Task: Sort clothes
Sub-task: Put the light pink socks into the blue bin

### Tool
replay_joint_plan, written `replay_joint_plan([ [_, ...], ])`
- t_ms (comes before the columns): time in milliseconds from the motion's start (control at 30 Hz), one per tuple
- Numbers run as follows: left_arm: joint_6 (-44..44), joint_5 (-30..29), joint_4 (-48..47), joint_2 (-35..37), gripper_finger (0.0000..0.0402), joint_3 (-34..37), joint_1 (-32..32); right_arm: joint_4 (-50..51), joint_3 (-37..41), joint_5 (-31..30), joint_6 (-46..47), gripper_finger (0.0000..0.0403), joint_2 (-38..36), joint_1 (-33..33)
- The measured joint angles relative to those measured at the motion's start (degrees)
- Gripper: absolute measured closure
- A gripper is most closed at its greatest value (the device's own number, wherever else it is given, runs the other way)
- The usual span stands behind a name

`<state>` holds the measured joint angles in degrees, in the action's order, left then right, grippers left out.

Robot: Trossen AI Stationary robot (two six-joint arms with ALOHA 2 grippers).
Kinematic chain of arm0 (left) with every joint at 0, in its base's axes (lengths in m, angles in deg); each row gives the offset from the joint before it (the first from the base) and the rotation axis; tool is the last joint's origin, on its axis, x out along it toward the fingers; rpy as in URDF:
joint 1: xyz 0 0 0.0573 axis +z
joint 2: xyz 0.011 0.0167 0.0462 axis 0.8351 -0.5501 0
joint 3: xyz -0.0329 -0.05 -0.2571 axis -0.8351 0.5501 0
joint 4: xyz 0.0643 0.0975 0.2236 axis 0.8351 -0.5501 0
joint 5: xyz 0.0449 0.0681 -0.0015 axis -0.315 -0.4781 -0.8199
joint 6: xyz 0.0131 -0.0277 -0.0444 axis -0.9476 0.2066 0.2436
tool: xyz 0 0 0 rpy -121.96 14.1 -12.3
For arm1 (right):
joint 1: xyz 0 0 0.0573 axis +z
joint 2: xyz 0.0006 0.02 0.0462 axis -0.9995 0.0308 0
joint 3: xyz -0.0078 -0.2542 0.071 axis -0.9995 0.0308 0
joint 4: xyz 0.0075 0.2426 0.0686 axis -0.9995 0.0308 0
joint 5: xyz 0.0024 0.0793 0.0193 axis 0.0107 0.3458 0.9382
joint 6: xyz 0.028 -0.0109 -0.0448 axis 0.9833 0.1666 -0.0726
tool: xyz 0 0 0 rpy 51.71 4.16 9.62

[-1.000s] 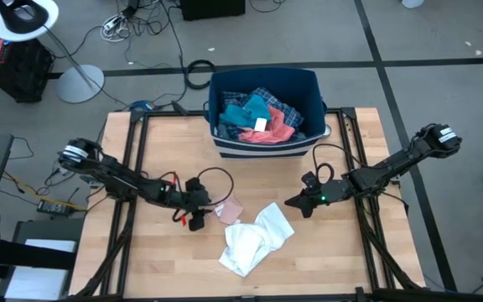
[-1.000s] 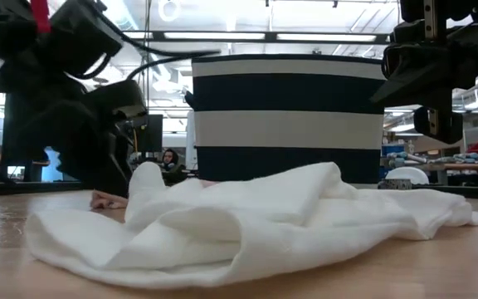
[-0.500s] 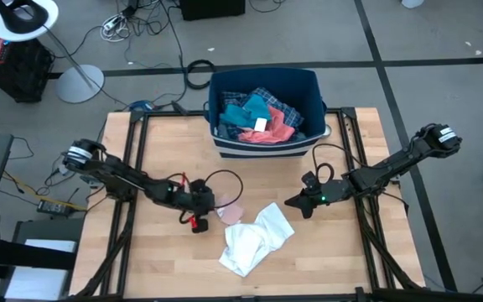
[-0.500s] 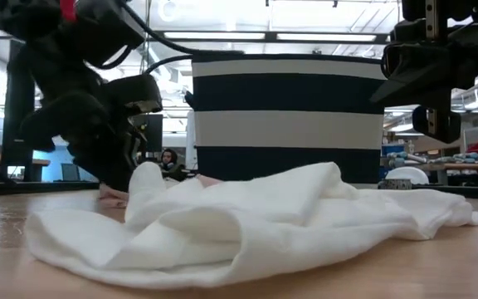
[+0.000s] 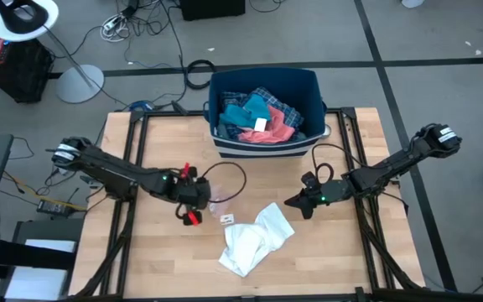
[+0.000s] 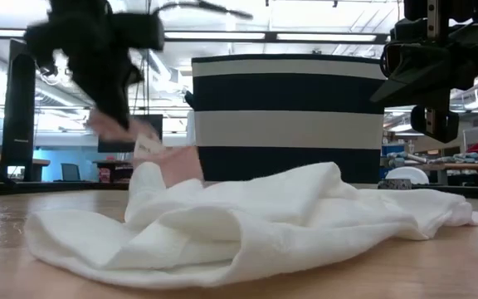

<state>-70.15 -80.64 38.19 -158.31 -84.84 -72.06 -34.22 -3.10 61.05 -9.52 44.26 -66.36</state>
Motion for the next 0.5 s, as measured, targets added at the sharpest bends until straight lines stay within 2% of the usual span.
replay_joint_plan([
  [300, -3.0, -6.0, -11.4, 4.0, 0.0401, -13.2, 0.1, -0.3, 0.0, 0.0, -0.8, 0.0394, 0.0, 0.1],
  [500, -4.6, -9.8, -12.9, 4.7, 0.0401, -22.5, 0.6, -0.9, 0.0, 0.0, -0.8, 0.0394, 0.0, 0.1],
])
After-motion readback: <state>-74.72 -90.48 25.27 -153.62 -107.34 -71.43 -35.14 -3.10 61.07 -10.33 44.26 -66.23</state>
